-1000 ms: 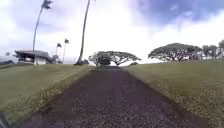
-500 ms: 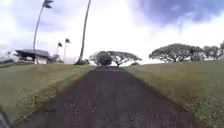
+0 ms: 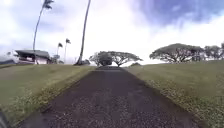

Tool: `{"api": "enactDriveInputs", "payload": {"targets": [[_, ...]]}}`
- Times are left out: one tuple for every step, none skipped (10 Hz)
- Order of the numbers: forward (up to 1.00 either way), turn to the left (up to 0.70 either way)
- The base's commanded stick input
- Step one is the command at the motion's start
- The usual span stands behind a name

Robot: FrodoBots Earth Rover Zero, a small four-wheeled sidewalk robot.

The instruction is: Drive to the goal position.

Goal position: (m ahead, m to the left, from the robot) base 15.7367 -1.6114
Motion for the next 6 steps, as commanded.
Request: {"api": "enactDriveInputs", "payload": {"targets": [[0.5,0.0],[0.5,0.0],[0.5,0.23],[0.5,0.5],[0.5,0.5],[0.5,0.5]]}}
